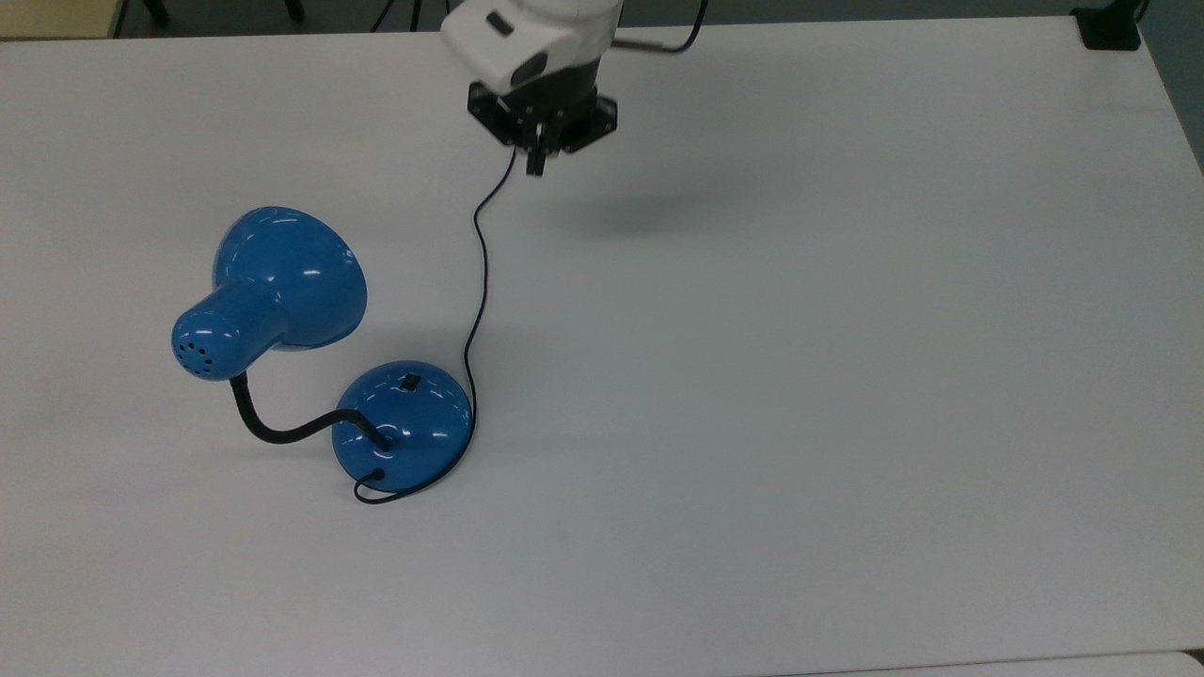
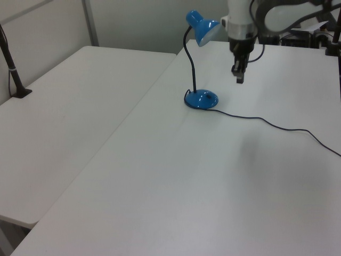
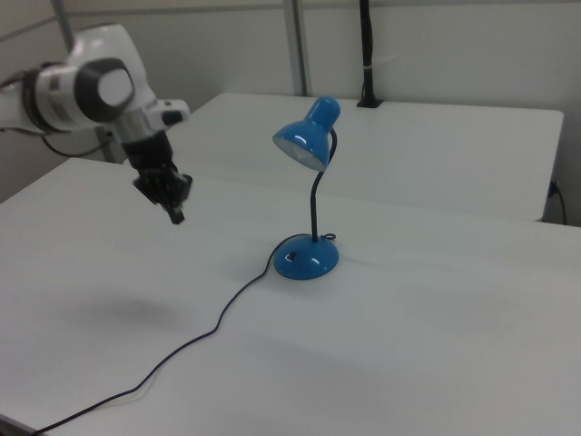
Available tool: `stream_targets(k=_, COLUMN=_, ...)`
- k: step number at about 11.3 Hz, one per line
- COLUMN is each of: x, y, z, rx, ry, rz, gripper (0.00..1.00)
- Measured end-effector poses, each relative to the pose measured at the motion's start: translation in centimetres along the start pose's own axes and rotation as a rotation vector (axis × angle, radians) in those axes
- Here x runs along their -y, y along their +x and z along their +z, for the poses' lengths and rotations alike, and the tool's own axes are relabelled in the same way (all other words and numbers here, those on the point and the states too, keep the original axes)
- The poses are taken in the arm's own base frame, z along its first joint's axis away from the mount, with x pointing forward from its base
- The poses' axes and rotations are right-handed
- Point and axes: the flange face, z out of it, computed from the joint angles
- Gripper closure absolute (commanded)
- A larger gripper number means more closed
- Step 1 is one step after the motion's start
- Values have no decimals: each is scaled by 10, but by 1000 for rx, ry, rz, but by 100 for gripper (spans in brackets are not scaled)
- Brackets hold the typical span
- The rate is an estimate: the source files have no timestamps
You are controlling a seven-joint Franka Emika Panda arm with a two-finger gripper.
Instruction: Turn off the lamp
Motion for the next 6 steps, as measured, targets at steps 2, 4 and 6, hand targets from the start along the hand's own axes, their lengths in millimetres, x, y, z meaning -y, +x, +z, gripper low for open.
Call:
stream_targets(k=2, x=-4, y=-19, z=-41, rx=34, ry=8, rz=-43, gripper=48)
stream_targets(k=4, x=-27, y=-24, z=-75, rx=49, ry=44, rz=-24, gripper=24)
stream_targets(k=6, x=-39, y=-23, z=-87, rx=36, ry=54, rz=-11, gripper=0)
